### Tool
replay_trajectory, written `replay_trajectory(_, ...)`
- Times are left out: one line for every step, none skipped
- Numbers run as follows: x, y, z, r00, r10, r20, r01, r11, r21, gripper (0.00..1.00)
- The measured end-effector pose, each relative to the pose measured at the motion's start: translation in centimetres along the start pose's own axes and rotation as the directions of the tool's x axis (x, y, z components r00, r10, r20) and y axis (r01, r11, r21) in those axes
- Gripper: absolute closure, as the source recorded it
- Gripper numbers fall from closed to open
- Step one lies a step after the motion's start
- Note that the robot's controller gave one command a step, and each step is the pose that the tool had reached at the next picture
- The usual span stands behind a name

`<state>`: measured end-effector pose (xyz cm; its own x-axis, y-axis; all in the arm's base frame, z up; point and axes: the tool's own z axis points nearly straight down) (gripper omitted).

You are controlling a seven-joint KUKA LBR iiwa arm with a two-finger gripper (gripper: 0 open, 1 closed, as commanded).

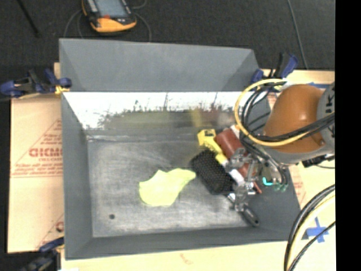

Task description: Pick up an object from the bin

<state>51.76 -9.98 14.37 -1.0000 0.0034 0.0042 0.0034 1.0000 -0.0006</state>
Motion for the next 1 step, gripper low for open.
replay_trajectory(-0.21, 0.05, -0.40, 1.000, -0.005, 0.008, 0.005, 1.000, 0.001, 1.00)
